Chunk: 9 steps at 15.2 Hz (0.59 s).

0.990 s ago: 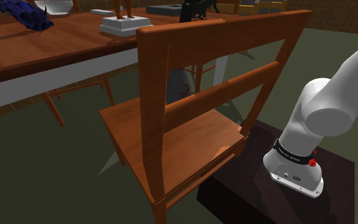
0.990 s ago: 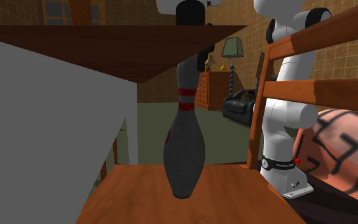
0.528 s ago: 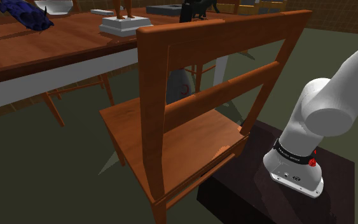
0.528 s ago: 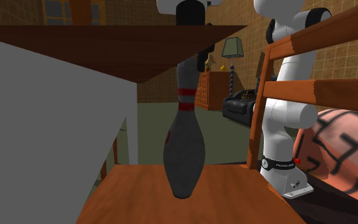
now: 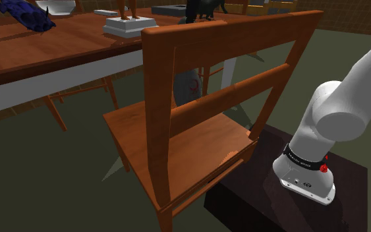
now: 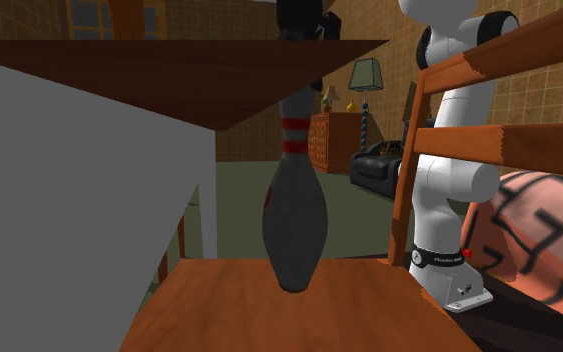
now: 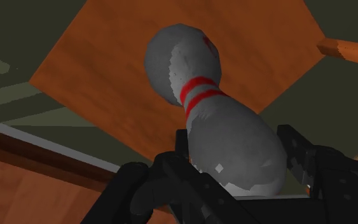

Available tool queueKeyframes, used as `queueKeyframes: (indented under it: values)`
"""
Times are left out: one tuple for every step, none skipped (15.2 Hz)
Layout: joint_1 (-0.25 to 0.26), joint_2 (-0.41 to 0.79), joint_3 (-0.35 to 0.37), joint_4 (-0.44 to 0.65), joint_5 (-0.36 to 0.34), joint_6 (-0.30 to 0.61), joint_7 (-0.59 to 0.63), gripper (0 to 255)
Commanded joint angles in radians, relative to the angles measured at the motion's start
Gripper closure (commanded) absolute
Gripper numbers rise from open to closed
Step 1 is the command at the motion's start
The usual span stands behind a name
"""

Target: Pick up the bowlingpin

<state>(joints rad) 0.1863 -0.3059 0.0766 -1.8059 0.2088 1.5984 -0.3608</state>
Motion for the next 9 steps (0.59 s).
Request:
queueKeyframes:
  values:
    - [0.000,0.011,-0.001,0.044,-0.001,-0.030,0.005,255]
    - [0.000,0.016,-0.002,0.063,-0.001,-0.044,0.007,255]
    - [0.000,0.022,-0.002,0.082,-0.002,-0.058,0.010,255]
    - [0.000,0.028,-0.002,0.102,-0.002,-0.071,0.013,255]
    - [-0.001,0.034,-0.003,0.122,-0.003,-0.085,0.015,255]
    - [-0.001,0.040,-0.003,0.143,-0.003,-0.099,0.018,255]
    - [-0.001,0.047,-0.003,0.164,-0.003,-0.113,0.020,255]
    - [-0.001,0.047,-0.003,0.167,-0.003,-0.116,0.021,255]
    - [-0.001,0.048,-0.003,0.167,-0.003,-0.116,0.021,255]
